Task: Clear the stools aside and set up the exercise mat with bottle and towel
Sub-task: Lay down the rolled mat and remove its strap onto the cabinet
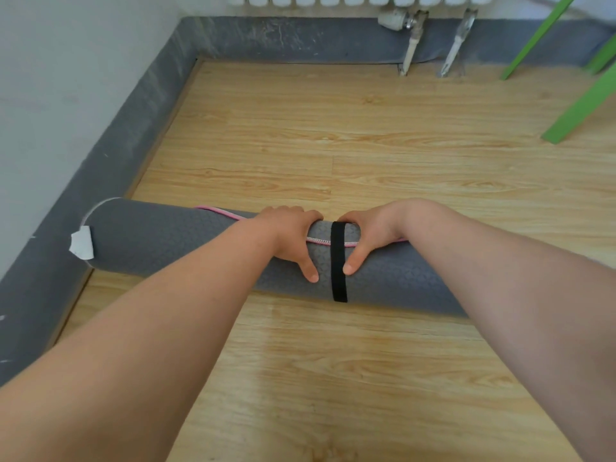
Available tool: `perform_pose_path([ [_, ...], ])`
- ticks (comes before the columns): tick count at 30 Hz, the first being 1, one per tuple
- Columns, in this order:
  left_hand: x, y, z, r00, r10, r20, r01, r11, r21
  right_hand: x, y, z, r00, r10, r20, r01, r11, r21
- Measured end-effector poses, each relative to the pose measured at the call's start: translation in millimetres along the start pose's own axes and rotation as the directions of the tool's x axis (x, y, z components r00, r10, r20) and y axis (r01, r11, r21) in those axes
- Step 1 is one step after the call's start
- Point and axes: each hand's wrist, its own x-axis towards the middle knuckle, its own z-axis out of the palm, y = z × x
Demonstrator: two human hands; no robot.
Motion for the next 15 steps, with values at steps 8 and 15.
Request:
perform_pose_path([
  [8, -1, -4, 2, 0.94, 0.019, -0.341, 0.034, 0.988, 0.148, 4, -9, 1, 0.926, -0.102, -0.363, 0.057, 0.99, -0.132],
  [15, 10, -11, 15, 0.883, 0.036, -0.468, 0.088, 0.966, 0.242, 21, 3, 19, 0.727, -0.238, -0.645, -0.005, 0.936, -0.352],
])
